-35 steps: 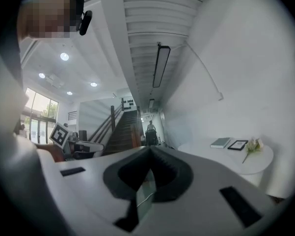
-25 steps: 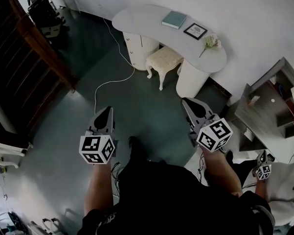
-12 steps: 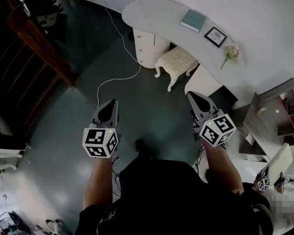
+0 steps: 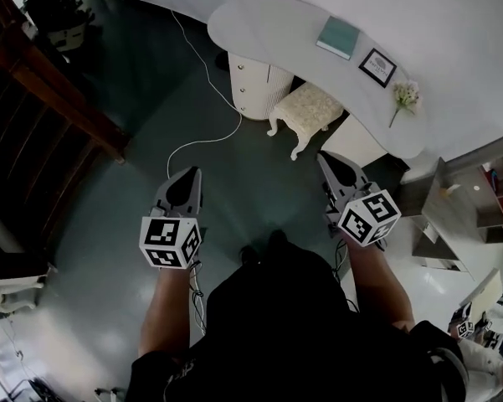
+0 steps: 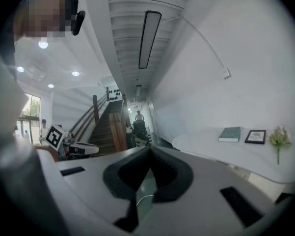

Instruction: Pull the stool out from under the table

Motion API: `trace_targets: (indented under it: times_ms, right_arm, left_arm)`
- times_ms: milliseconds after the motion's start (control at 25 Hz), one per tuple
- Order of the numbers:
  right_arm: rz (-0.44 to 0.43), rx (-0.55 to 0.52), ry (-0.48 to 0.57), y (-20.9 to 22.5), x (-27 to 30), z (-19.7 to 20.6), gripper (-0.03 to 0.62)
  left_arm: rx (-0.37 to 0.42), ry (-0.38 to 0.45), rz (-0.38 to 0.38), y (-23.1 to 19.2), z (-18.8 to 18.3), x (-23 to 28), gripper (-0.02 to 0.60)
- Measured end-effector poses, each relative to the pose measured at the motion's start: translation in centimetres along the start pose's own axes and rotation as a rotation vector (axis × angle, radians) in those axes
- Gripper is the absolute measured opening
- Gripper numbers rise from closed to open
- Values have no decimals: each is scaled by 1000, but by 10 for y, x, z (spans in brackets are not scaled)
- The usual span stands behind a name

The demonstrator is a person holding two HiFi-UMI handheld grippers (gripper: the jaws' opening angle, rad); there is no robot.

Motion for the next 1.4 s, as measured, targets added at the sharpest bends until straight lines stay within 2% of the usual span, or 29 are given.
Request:
trace_targets:
  times_ms: [320, 800, 960, 1120, 1280, 1400]
  right_arm:
    - [46, 71, -22, 60, 48, 30, 5]
    - [76, 154, -25, 184, 124, 46, 3]
    - [89, 158, 8, 209, 139, 41, 3]
    - [121, 162, -2, 218, 139, 48, 3]
    - [208, 198, -21, 226, 134, 62, 5]
    - [283, 219, -47, 224, 136, 73, 3]
  left_arm:
    - [17, -58, 44, -11, -10, 86, 5]
    - [45, -130, 81, -7, -68, 247, 5]
    - [80, -146, 135, 9, -80, 293, 5]
    - [76, -186, 204, 26, -76, 329, 5]
    - [117, -219, 302, 37, -78, 359, 5]
    - [120, -243, 370, 30, -75, 378, 5]
Point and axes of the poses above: the fingertips, and each gripper's own axes: x forward along the fingers, y to its right, z out of its underside, the point moved 2 cm from there along -x, backward along the fingers, and after that the axes turned 12 degrees about -x, right-handed, at the moved point
